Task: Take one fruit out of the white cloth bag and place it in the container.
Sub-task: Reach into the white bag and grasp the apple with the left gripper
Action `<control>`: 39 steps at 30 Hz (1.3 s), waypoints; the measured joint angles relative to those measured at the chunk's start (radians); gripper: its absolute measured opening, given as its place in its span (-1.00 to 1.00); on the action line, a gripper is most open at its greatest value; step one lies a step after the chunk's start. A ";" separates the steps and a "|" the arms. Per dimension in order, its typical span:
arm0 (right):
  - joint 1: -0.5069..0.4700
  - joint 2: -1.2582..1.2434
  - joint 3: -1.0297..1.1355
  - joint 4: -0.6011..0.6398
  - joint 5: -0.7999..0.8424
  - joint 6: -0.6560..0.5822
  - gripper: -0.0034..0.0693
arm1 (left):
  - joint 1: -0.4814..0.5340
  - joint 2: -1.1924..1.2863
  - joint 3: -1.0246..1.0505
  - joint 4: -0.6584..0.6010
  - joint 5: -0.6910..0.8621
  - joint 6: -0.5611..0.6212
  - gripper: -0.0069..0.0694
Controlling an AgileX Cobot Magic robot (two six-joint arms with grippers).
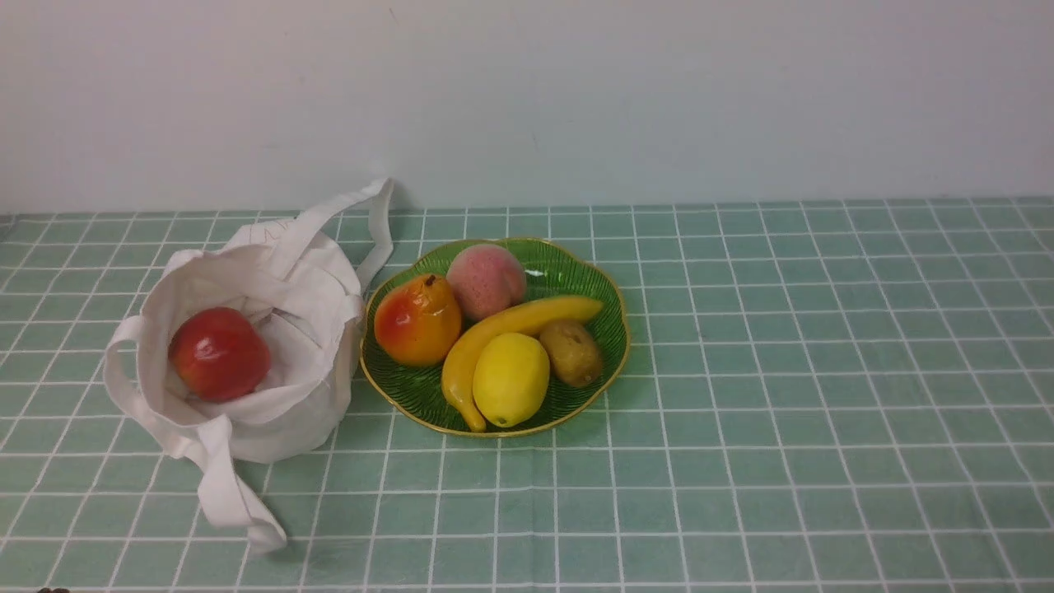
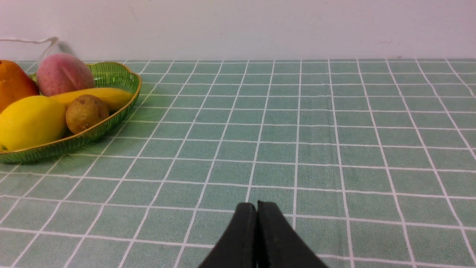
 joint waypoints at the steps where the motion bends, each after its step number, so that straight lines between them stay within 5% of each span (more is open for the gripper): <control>1: 0.000 0.000 0.000 0.000 0.000 0.000 -0.94 | 0.000 0.000 0.000 0.000 0.000 0.000 -0.84; 35: 0.000 0.000 0.000 0.000 0.000 0.000 -0.94 | 0.001 0.000 0.001 0.020 -0.014 -0.003 -0.84; 39: 0.000 0.000 0.000 0.000 0.000 0.000 -0.94 | 0.001 0.000 0.001 -0.130 -0.109 -0.109 -0.84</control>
